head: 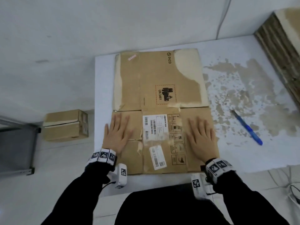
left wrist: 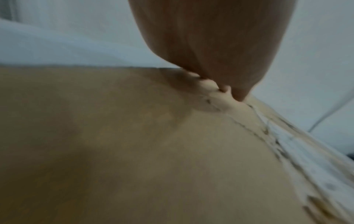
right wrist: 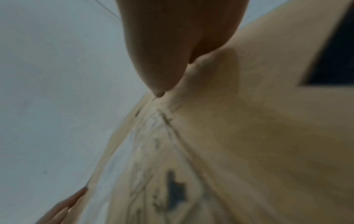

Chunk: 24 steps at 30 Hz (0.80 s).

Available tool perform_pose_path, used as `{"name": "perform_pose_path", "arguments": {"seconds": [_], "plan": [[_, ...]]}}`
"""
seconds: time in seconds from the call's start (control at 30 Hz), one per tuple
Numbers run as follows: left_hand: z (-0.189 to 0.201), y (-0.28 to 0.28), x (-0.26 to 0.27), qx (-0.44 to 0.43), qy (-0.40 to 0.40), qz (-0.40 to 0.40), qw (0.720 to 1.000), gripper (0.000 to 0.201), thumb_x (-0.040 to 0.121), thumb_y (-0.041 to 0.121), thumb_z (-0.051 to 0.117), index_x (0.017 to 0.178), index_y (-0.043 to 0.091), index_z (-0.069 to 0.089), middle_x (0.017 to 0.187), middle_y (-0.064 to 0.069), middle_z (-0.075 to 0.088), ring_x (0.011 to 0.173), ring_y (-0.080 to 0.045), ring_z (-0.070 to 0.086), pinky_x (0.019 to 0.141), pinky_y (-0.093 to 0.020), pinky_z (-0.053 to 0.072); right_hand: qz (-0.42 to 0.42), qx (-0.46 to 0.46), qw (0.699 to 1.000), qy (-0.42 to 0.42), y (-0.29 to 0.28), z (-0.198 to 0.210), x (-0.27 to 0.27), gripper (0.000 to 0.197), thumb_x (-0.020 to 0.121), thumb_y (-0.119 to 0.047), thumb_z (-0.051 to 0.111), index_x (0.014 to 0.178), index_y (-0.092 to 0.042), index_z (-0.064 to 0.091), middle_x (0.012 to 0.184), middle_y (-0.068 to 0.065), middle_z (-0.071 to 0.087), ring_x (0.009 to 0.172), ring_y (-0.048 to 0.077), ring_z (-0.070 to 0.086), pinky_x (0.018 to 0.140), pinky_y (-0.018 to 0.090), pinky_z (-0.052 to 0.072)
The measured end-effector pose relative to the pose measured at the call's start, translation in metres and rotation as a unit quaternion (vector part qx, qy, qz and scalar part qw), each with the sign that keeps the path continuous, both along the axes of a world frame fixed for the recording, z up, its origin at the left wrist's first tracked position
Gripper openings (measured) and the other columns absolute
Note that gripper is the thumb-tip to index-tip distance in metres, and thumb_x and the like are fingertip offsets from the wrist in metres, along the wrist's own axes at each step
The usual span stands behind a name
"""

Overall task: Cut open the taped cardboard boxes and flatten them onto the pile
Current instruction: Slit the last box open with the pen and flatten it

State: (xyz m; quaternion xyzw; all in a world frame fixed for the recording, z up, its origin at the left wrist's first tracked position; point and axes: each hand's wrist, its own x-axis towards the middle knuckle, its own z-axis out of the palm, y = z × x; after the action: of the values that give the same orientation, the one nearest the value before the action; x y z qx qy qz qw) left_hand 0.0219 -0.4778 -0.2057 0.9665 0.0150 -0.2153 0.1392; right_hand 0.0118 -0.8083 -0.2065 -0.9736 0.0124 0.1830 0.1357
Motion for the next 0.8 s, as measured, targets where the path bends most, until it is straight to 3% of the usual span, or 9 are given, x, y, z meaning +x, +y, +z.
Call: {"name": "perform_pose_path", "arguments": {"seconds": [0.07, 0.1, 0.17, 0.23, 0.3, 0.4, 0.5, 0.67, 0.8], "plan": [[0.008, -0.002, 0.009, 0.01, -0.042, 0.033, 0.999, 0.058, 0.096, 0.055, 0.019, 0.15, 0.034, 0.02, 0.161, 0.0, -0.001, 0.147, -0.02, -0.008, 0.115, -0.045, -0.012, -0.045, 0.009, 0.999, -0.025, 0.009, 0.011, 0.015, 0.064, 0.092, -0.056, 0.007, 0.15, -0.029, 0.017, 0.158, 0.001, 0.011, 0.146, 0.024, 0.009, 0.118, 0.044, 0.007], [0.014, -0.009, 0.02, 0.019, -0.08, 0.051, 0.995, 0.051, 0.097, 0.043, 0.029, 0.144, 0.025, 0.035, 0.159, -0.006, 0.015, 0.147, -0.025, 0.004, 0.116, -0.047, -0.007, -0.056, 0.016, 0.997, -0.053, 0.019, 0.019, 0.029, 0.064, 0.092, -0.053, 0.011, 0.146, -0.022, 0.028, 0.156, 0.005, 0.021, 0.143, 0.024, 0.017, 0.118, 0.044, 0.014], [0.028, -0.031, 0.053, 0.004, -0.128, 0.059, 0.99, 0.045, 0.095, 0.028, 0.037, 0.136, 0.012, 0.044, 0.152, -0.012, 0.029, 0.143, -0.028, 0.018, 0.117, -0.046, 0.005, -0.033, 0.044, 0.994, -0.097, 0.044, 0.03, 0.069, 0.057, 0.094, -0.044, 0.023, 0.142, -0.017, 0.035, 0.154, 0.008, 0.024, 0.143, 0.024, 0.02, 0.117, 0.044, 0.015], [0.034, -0.058, 0.095, -0.04, -0.129, 0.02, 0.991, 0.049, 0.099, 0.025, 0.031, 0.146, 0.013, 0.033, 0.158, -0.01, 0.017, 0.146, -0.027, 0.012, 0.118, -0.042, 0.003, 0.014, 0.067, 0.993, -0.091, 0.071, 0.032, 0.118, 0.051, 0.097, -0.032, 0.035, 0.146, -0.019, 0.028, 0.158, 0.007, 0.012, 0.146, 0.023, 0.008, 0.116, 0.043, 0.004], [0.029, -0.08, 0.137, -0.047, -0.091, -0.024, 0.995, 0.052, 0.102, 0.024, 0.027, 0.153, 0.021, 0.015, 0.161, -0.004, -0.003, 0.148, -0.023, -0.006, 0.116, -0.039, -0.007, 0.055, 0.063, 0.995, -0.059, 0.093, 0.029, 0.162, 0.052, 0.1, -0.03, 0.032, 0.15, -0.024, 0.018, 0.16, 0.004, 0.001, 0.147, 0.023, -0.002, 0.116, 0.045, -0.001], [0.006, -0.091, 0.172, -0.021, -0.028, -0.07, 0.997, 0.053, 0.104, 0.032, 0.019, 0.153, 0.025, 0.001, 0.16, -0.003, -0.013, 0.146, -0.021, -0.016, 0.115, -0.043, -0.011, 0.094, 0.028, 0.995, 0.021, 0.104, 0.008, 0.196, 0.054, 0.102, -0.042, 0.019, 0.151, -0.03, 0.002, 0.159, -0.001, -0.01, 0.145, 0.022, -0.014, 0.114, 0.05, -0.009], [-0.013, -0.087, 0.175, 0.001, -0.037, -0.093, 0.995, 0.054, 0.102, 0.038, 0.012, 0.151, 0.031, -0.009, 0.159, 0.0, -0.02, 0.145, -0.02, -0.02, 0.115, -0.043, -0.012, 0.124, -0.021, 0.99, 0.061, 0.102, -0.011, 0.202, 0.061, 0.098, -0.054, 0.014, 0.148, -0.034, -0.015, 0.155, -0.005, -0.027, 0.142, 0.024, -0.026, 0.11, 0.053, -0.017], [-0.014, -0.086, 0.181, 0.003, -0.05, -0.09, 0.995, 0.054, 0.102, 0.041, 0.013, 0.15, 0.035, -0.011, 0.158, 0.002, -0.022, 0.145, -0.019, -0.021, 0.114, -0.043, -0.013, 0.128, -0.007, 0.989, 0.075, 0.101, -0.008, 0.211, 0.063, 0.096, -0.058, 0.016, 0.147, -0.036, -0.014, 0.154, -0.007, -0.027, 0.141, 0.023, -0.027, 0.111, 0.058, -0.015], [-0.012, -0.059, 0.17, -0.012, -0.013, -0.012, 1.0, 0.069, 0.096, 0.06, 0.024, 0.149, 0.037, -0.015, 0.156, 0.0, -0.028, 0.143, -0.024, -0.026, 0.111, -0.045, -0.018, 0.057, 0.001, 0.997, 0.051, 0.059, -0.005, 0.198, 0.062, 0.094, -0.062, 0.02, 0.145, -0.046, -0.013, 0.155, -0.009, -0.025, 0.14, 0.029, -0.028, 0.105, 0.06, -0.017]]}}
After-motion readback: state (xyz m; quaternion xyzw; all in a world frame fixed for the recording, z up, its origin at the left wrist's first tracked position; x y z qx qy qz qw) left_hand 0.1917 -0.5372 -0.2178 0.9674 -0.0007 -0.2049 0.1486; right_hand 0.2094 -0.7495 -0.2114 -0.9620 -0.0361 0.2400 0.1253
